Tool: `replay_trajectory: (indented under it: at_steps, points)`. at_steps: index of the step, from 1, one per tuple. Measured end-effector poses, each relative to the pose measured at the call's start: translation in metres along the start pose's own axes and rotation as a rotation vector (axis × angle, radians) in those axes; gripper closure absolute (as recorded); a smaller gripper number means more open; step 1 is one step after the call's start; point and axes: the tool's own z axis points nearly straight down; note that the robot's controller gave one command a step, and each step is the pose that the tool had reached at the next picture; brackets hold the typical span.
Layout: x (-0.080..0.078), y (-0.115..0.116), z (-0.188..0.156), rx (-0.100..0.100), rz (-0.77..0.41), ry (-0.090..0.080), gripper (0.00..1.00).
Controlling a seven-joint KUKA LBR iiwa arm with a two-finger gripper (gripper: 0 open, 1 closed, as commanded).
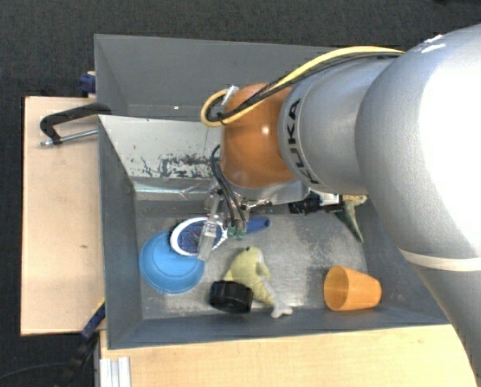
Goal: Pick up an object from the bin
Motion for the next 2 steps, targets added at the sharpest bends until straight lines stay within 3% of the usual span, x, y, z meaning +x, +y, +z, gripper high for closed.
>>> replay_trajectory:
  at_steps: [1,2]
  points:
    - [0.004,0.001,0.003,0.002,-0.002,0.014,1.0]
    - [0.0,0.013,-0.15,0.0,-0.549,0.006,1.0]
